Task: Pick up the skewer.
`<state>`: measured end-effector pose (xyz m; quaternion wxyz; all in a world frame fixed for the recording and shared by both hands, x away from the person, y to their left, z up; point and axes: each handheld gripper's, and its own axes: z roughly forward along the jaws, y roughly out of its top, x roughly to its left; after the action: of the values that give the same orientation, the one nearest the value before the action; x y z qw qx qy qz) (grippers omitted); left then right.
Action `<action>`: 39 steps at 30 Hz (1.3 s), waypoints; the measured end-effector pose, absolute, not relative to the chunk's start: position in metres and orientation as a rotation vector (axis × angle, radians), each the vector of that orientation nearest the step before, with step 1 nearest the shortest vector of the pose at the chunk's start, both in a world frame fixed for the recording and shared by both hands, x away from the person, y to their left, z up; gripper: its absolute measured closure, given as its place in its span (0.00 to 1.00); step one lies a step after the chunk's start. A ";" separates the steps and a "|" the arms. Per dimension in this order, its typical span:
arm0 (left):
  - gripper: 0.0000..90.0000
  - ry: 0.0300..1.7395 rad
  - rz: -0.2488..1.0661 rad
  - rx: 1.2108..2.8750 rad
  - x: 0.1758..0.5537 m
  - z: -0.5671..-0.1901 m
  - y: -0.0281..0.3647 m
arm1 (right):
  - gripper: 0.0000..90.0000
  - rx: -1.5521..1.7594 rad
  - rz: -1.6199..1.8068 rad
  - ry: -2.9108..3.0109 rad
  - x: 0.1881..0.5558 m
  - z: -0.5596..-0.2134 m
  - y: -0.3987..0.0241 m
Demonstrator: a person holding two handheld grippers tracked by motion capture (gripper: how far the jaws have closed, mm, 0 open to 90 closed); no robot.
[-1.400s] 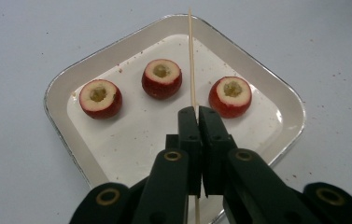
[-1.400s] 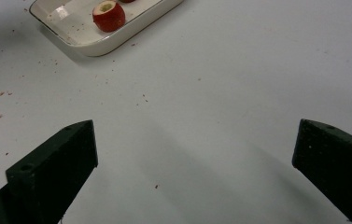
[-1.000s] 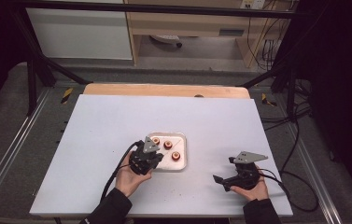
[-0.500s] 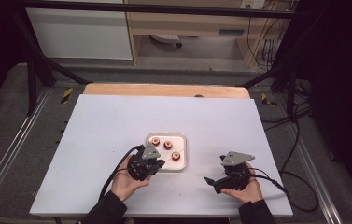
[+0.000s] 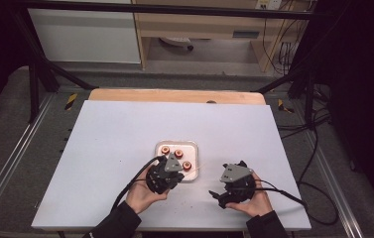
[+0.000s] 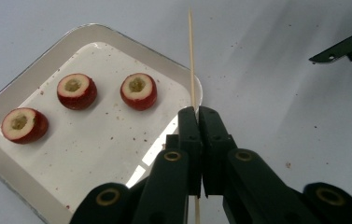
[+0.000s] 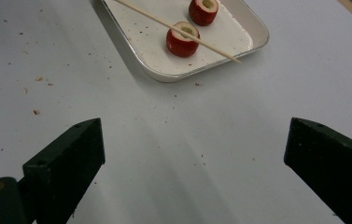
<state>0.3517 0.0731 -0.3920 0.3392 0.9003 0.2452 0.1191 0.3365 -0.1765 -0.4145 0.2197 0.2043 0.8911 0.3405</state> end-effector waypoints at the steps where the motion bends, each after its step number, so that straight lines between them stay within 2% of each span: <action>1: 0.98 0.629 0.309 2.355 0.352 -0.392 0.071 | 0.07 0.565 0.942 2.465 0.337 -0.414 -0.176; 9: 0.98 0.573 0.284 2.400 0.350 -0.390 0.053 | 0.16 0.379 0.842 2.458 0.335 -0.414 -0.165; 17: 0.98 0.542 0.263 2.429 0.350 -0.387 0.039 | 0.29 0.176 0.763 2.438 0.337 -0.414 -0.158; 20: 0.98 0.537 0.254 2.430 0.349 -0.387 0.036 | 0.39 0.070 0.720 2.438 0.338 -0.414 -0.157; 27: 0.98 0.512 0.239 2.452 0.348 -0.385 0.029 | 0.52 -0.091 0.618 2.440 0.340 -0.417 -0.154; 32: 0.98 0.497 0.231 2.461 0.348 -0.386 0.027 | 0.66 -0.243 0.540 2.418 0.339 -0.420 -0.152; 39: 0.98 0.488 0.220 2.477 0.348 -0.387 0.026 | 0.79 -0.332 0.493 2.393 0.338 -0.422 -0.152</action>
<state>0.3481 0.0259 -0.3870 0.2992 0.9327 0.1837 0.0829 0.3382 -0.1522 -0.4221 0.3314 -0.1271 0.9156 0.1888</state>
